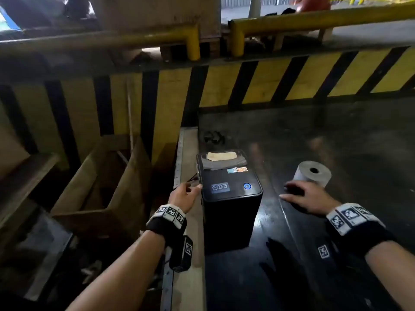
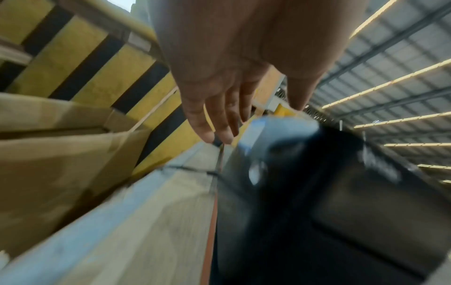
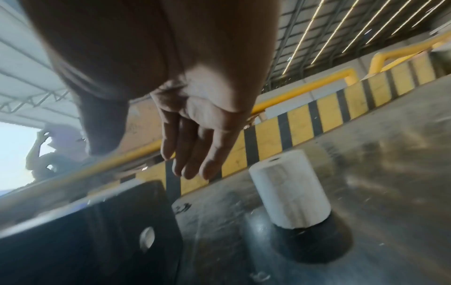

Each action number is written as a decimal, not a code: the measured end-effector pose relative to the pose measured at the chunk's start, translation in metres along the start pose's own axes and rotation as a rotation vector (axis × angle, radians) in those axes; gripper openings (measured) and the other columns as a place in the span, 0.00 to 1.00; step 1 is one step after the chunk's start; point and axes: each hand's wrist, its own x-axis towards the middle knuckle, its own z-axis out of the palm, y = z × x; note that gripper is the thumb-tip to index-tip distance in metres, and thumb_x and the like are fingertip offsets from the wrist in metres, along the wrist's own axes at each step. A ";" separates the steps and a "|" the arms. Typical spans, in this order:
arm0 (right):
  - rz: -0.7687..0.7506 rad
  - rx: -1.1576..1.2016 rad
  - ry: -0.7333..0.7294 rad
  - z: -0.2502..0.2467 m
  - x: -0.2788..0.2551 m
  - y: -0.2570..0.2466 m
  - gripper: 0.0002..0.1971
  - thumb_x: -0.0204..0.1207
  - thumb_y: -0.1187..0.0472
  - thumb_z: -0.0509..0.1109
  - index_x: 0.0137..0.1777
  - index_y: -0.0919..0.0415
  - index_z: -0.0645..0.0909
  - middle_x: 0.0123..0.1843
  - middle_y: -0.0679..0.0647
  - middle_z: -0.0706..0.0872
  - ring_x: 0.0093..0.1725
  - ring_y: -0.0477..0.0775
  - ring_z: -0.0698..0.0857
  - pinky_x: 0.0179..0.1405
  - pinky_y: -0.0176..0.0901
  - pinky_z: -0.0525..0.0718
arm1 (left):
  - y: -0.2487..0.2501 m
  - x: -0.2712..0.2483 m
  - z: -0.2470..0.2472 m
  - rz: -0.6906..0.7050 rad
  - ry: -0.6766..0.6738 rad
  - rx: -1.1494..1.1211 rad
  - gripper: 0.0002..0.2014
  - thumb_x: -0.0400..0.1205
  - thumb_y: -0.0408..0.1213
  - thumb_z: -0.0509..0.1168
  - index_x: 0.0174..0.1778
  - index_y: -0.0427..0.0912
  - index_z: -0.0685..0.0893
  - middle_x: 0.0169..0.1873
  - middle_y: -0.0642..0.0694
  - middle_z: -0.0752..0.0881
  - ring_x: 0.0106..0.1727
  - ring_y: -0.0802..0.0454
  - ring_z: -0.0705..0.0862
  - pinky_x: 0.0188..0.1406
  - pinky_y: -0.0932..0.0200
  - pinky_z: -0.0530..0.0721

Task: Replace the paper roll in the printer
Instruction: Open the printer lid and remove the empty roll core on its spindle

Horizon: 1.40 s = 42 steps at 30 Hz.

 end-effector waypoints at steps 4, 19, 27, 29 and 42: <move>-0.052 0.006 -0.152 0.026 0.035 -0.012 0.53 0.52 0.30 0.73 0.75 0.59 0.65 0.72 0.54 0.77 0.70 0.50 0.77 0.72 0.47 0.72 | 0.000 -0.009 0.019 0.023 -0.065 -0.125 0.26 0.79 0.59 0.59 0.65 0.44 0.80 0.60 0.48 0.85 0.61 0.50 0.82 0.62 0.57 0.76; -0.206 0.064 -0.140 0.070 0.057 0.003 0.44 0.61 0.36 0.74 0.76 0.46 0.61 0.69 0.47 0.81 0.69 0.49 0.77 0.65 0.39 0.70 | 0.015 -0.033 0.020 0.104 -0.142 -0.057 0.33 0.72 0.50 0.73 0.73 0.50 0.71 0.61 0.54 0.82 0.59 0.60 0.77 0.59 0.68 0.72; -0.247 0.043 -0.103 0.063 0.054 -0.001 0.40 0.64 0.40 0.73 0.75 0.48 0.63 0.67 0.51 0.83 0.67 0.54 0.80 0.59 0.37 0.70 | 0.011 -0.027 0.021 0.096 -0.158 0.016 0.38 0.70 0.60 0.70 0.74 0.52 0.69 0.68 0.46 0.82 0.64 0.48 0.82 0.65 0.56 0.79; -0.243 0.035 -0.109 0.059 0.055 -0.005 0.38 0.65 0.39 0.72 0.74 0.49 0.64 0.65 0.51 0.84 0.65 0.53 0.81 0.58 0.37 0.70 | 0.014 -0.027 0.019 0.107 -0.147 0.028 0.40 0.67 0.66 0.66 0.73 0.52 0.70 0.66 0.47 0.83 0.62 0.49 0.83 0.65 0.53 0.80; -0.133 -0.209 0.007 -0.005 0.115 -0.074 0.49 0.50 0.14 0.45 0.39 0.58 0.84 0.41 0.61 0.87 0.44 0.64 0.84 0.47 0.53 0.84 | 0.071 0.007 -0.015 0.150 0.152 -0.092 0.18 0.78 0.56 0.63 0.55 0.48 0.84 0.42 0.55 0.86 0.40 0.66 0.82 0.32 0.77 0.78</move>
